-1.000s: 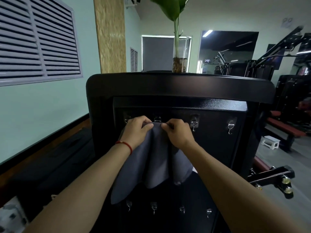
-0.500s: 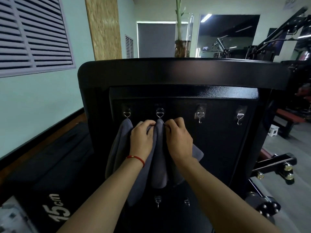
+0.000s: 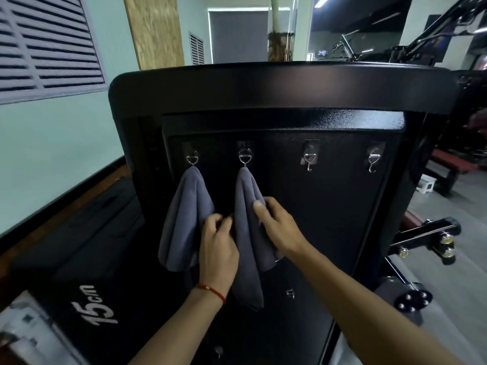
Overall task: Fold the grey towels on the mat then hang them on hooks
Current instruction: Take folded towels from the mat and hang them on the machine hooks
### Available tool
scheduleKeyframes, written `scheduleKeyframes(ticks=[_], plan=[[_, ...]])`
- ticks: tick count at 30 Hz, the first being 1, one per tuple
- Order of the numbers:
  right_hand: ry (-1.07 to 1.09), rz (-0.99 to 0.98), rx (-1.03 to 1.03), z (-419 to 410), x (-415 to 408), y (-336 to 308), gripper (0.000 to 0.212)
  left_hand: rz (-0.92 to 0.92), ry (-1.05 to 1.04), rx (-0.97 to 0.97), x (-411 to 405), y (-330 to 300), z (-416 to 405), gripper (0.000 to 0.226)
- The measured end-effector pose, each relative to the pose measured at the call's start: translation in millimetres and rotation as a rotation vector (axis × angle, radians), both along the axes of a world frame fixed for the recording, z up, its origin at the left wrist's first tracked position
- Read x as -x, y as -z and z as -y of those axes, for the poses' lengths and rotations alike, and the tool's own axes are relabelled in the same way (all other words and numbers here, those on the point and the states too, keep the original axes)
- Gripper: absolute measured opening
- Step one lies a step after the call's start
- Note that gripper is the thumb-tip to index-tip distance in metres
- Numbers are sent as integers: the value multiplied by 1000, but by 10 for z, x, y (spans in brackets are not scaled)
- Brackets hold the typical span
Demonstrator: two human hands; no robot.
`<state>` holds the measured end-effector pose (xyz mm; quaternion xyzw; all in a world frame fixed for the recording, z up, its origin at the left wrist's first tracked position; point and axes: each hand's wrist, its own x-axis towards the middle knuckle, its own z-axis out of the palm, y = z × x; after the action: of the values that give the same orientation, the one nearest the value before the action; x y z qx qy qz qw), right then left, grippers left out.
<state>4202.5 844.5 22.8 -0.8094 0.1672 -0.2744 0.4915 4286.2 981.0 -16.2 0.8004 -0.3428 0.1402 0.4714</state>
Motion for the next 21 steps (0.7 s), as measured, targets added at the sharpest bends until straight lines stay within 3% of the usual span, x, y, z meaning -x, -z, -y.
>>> scheduleKeyframes(ticks=[4,8,11,13,17,21], plan=[[-121,-37,-60,17,47,107,40,-199,113,121,94,-49,-107,40],[-213,-51,-237,113,107,68,29,-123,151,-71,-17,-101,-97,43],[-68,-259,85,114,99,110,32,191,-62,-279,-51,-100,-61,42],[72,-420,313,58,84,168,43,265,-151,-329,9,-108,-66,49],[147,-488,290,33,289,323,49,45,-26,-161,47,71,-208,64],[156,-415,284,104,741,568,60,-12,21,1,435,364,-546,55]])
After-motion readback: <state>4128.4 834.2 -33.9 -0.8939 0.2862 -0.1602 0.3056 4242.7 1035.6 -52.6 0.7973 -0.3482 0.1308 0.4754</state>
